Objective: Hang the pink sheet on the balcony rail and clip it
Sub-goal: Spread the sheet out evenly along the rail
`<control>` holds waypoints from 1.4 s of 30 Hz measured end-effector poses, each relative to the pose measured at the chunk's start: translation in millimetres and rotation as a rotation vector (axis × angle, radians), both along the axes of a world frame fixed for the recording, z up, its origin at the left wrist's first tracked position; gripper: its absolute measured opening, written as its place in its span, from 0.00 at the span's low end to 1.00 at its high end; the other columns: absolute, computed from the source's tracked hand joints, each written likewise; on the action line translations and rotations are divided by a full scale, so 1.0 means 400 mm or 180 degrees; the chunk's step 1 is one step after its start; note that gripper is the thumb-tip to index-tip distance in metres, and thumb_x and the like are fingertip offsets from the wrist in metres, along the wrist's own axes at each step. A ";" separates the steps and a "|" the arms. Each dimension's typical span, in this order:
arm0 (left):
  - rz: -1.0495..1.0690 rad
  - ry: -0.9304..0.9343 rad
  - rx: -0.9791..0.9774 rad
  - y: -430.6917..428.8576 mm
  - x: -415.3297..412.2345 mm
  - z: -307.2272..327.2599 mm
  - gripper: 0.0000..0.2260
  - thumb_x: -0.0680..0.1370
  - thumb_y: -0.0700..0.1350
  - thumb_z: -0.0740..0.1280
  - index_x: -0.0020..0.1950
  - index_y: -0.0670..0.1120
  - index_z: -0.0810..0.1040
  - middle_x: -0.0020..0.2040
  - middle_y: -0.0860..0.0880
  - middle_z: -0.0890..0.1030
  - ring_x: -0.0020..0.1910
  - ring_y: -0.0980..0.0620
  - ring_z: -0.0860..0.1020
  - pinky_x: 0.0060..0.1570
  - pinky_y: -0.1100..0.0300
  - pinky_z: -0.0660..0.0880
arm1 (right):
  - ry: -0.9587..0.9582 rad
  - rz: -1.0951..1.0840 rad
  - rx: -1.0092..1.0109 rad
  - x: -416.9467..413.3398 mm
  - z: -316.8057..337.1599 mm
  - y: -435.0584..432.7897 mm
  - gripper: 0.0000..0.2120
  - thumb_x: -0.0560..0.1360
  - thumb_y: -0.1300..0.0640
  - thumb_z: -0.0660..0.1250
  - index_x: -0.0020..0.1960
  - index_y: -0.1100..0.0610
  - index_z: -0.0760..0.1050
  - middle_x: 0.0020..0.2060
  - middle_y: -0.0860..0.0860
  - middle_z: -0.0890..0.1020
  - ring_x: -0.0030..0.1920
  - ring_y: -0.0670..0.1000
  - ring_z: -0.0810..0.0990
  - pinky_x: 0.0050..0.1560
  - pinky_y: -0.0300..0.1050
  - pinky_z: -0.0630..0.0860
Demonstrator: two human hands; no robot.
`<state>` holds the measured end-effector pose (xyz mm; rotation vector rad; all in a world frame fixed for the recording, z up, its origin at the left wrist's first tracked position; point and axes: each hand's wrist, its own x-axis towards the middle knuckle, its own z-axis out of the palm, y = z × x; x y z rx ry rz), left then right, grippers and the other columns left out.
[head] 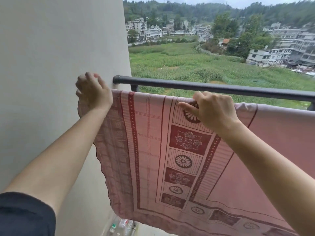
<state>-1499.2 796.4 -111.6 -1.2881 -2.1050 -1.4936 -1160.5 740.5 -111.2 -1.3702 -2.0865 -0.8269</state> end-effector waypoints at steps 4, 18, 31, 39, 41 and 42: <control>-0.1004 0.1781 0.0202 -0.028 0.201 -0.071 0.22 0.83 0.58 0.46 0.54 0.48 0.76 0.54 0.47 0.78 0.57 0.46 0.72 0.66 0.45 0.61 | -0.0037 -0.0036 0.0158 0.024 -0.020 -0.010 0.31 0.78 0.29 0.50 0.43 0.56 0.73 0.33 0.50 0.78 0.30 0.52 0.77 0.32 0.43 0.70; -0.0670 0.2092 0.0323 -0.020 0.191 -0.085 0.24 0.83 0.55 0.48 0.36 0.44 0.73 0.34 0.44 0.77 0.35 0.43 0.73 0.45 0.50 0.66 | 0.0349 -0.1158 0.0425 0.276 -0.082 -0.125 0.28 0.82 0.36 0.48 0.59 0.57 0.73 0.46 0.60 0.79 0.46 0.62 0.77 0.55 0.57 0.69; -0.1822 0.1753 0.0093 -0.147 0.599 -0.033 0.28 0.82 0.61 0.44 0.65 0.48 0.75 0.67 0.45 0.75 0.67 0.45 0.72 0.71 0.36 0.54 | 0.0993 -0.2069 -0.0244 0.493 -0.113 -0.245 0.35 0.79 0.31 0.45 0.80 0.50 0.50 0.78 0.62 0.55 0.78 0.61 0.51 0.77 0.60 0.44; -0.1808 0.2047 -0.0184 -0.235 0.821 -0.106 0.26 0.81 0.61 0.50 0.72 0.46 0.65 0.66 0.42 0.69 0.69 0.40 0.65 0.71 0.32 0.46 | 0.0968 -0.2512 -0.0849 0.768 -0.103 -0.387 0.35 0.78 0.30 0.42 0.79 0.43 0.37 0.80 0.54 0.44 0.79 0.58 0.44 0.77 0.60 0.47; -0.1832 0.2084 -0.0215 -0.261 0.869 -0.106 0.27 0.81 0.60 0.52 0.74 0.45 0.63 0.68 0.41 0.67 0.71 0.40 0.63 0.71 0.32 0.44 | 0.0911 -0.2494 -0.1066 0.847 -0.108 -0.428 0.34 0.79 0.32 0.44 0.78 0.41 0.33 0.80 0.51 0.40 0.79 0.59 0.45 0.77 0.61 0.51; -0.1845 0.2016 -0.0239 -0.276 0.898 -0.108 0.27 0.81 0.60 0.52 0.74 0.45 0.63 0.70 0.40 0.67 0.72 0.40 0.62 0.71 0.32 0.45 | 0.0841 -0.2471 -0.1169 0.883 -0.110 -0.447 0.34 0.79 0.33 0.46 0.78 0.41 0.32 0.80 0.50 0.38 0.80 0.59 0.45 0.77 0.60 0.52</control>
